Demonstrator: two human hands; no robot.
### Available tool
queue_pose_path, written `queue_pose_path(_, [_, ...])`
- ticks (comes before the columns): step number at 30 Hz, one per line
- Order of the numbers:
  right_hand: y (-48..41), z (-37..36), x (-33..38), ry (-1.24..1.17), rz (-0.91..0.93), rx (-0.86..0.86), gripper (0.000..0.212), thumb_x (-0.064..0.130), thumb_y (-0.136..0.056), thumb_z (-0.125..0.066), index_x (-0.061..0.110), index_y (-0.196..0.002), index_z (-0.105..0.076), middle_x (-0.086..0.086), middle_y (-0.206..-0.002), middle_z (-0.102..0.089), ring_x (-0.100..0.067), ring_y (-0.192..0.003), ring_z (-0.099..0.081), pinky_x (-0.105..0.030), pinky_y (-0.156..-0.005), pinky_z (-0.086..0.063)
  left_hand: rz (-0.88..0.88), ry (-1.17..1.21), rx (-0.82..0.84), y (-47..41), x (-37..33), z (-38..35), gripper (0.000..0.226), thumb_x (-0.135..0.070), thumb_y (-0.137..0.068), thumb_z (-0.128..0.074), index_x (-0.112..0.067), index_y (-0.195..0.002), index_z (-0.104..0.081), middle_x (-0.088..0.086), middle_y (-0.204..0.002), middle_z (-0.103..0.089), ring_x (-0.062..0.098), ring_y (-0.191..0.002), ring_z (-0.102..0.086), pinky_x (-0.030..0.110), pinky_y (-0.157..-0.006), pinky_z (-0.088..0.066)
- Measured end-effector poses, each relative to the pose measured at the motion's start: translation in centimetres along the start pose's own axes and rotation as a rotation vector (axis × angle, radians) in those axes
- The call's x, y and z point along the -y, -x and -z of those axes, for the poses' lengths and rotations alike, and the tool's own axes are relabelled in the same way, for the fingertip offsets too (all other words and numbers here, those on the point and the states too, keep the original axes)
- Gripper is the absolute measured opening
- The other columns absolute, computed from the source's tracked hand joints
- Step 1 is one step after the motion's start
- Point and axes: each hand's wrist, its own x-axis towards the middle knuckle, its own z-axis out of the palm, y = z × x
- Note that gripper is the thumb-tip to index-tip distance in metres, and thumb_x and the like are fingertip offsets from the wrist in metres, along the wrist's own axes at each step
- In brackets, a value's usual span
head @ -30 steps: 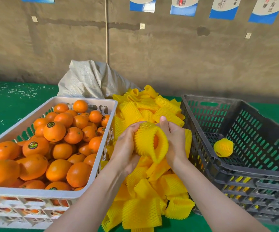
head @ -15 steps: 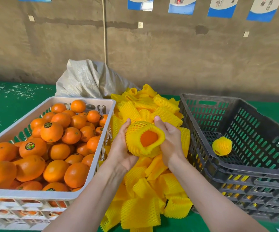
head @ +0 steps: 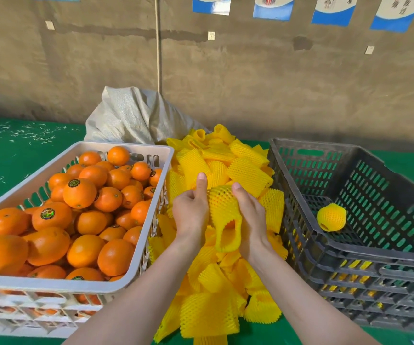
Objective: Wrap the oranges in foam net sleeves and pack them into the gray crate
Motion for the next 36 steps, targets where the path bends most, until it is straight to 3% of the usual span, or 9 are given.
queue_pose_path(5, [0.0,0.4,0.5,-0.242,-0.234,0.168,0.027,0.034,-0.087,-0.059,0.014,-0.101,-0.069,-0.014,-0.103,-0.071,-0.03,-0.095,-0.066,-0.042,-0.086,-0.053,0.254,0.119,0.238,-0.9,0.2,0.7,0.049,-0.057,-0.089,-0.049,-0.011,-0.072,-0.051,0.011,-0.065,-0.054,0.022,-0.064,-0.055,0.029,-0.056,-0.045])
queue_pose_path(8, [0.3,0.7,0.5,-0.319,-0.204,0.255,0.023,0.03,-0.089,-0.053,0.015,-0.091,-0.071,-0.007,-0.084,-0.073,-0.018,-0.072,-0.069,-0.027,-0.06,-0.055,0.248,0.147,0.349,-1.0,-0.3,1.2,0.054,-0.056,-0.088,-0.051,-0.002,-0.084,-0.059,0.016,-0.075,-0.067,0.023,-0.068,-0.067,0.028,-0.061,-0.054])
queue_pose_path(12, [0.8,0.7,0.3,-0.331,-0.167,0.371,0.026,0.031,-0.086,-0.051,0.016,-0.094,-0.07,-0.004,-0.084,-0.073,-0.015,-0.073,-0.069,-0.025,-0.059,-0.054,0.139,0.086,0.361,-1.2,-1.5,1.6,0.045,-0.053,-0.085,-0.056,-0.008,-0.088,-0.055,0.02,-0.077,-0.054,0.026,-0.066,-0.056,0.029,-0.058,-0.047])
queue_pose_path(16, [1.4,0.8,0.1,-0.307,-0.122,0.438,0.043,0.038,-0.071,-0.056,0.013,-0.103,-0.068,-0.008,-0.098,-0.072,-0.017,-0.087,-0.068,-0.029,-0.072,-0.055,0.161,0.12,0.459,-1.1,-2.3,1.8,0.047,-0.045,-0.087,-0.058,-0.005,-0.064,-0.058,0.002,-0.056,-0.066,0.01,-0.049,-0.064,0.016,-0.044,-0.047])
queue_pose_path(21, [1.3,1.4,0.1,-0.23,-0.093,0.503,0.026,0.028,-0.074,-0.058,0.012,-0.085,-0.075,-0.015,-0.098,-0.068,-0.029,-0.094,-0.062,-0.046,-0.094,-0.045,0.187,0.155,0.56,-0.9,-2.0,1.7,0.044,-0.038,-0.087,-0.059,-0.016,-0.048,-0.062,0.0,-0.049,-0.064,0.008,-0.045,-0.062,0.015,-0.044,-0.046])
queue_pose_path(25, [1.2,1.6,0.4,-0.156,-0.026,0.534,0.029,0.03,-0.076,-0.055,0.012,-0.087,-0.074,-0.014,-0.097,-0.068,-0.028,-0.095,-0.061,-0.046,-0.093,-0.045,0.161,0.119,0.547,-0.2,-1.9,1.4,0.055,-0.042,-0.084,-0.06,-0.019,-0.034,-0.055,-0.006,-0.042,-0.056,0.006,-0.039,-0.055,0.013,-0.043,-0.042])
queue_pose_path(28, [0.8,1.5,0.6,-0.183,-0.063,0.38,0.022,0.03,-0.073,-0.066,0.013,-0.086,-0.074,-0.013,-0.097,-0.07,-0.029,-0.095,-0.062,-0.045,-0.091,-0.047,0.18,0.083,0.395,-0.5,-1.6,1.6,0.049,-0.059,-0.084,-0.052,-0.017,-0.059,-0.056,0.001,-0.067,-0.06,0.017,-0.07,-0.06,0.024,-0.064,-0.047])
queue_pose_path(31, [-0.1,1.9,0.8,-0.165,-0.046,0.218,0.022,0.033,-0.088,-0.054,0.018,-0.091,-0.07,-0.006,-0.095,-0.071,-0.023,-0.09,-0.065,-0.038,-0.083,-0.05,0.539,0.257,0.454,-0.2,-1.4,2.1,0.075,-0.077,-0.077,-0.042,-0.012,-0.109,-0.061,0.011,-0.11,-0.066,0.031,-0.106,-0.061,0.05,-0.093,-0.049])
queue_pose_path(36, [-0.2,1.5,0.3,0.33,0.554,0.084,0.019,0.014,-0.093,-0.056,0.026,-0.08,-0.064,0.003,-0.087,-0.062,0.001,-0.084,-0.056,-0.015,-0.08,-0.042,0.633,0.495,0.643,1.7,-0.8,1.3,0.049,-0.048,-0.077,-0.061,-0.016,-0.114,-0.066,0.014,-0.099,-0.071,0.03,-0.086,-0.068,0.045,-0.074,-0.056])
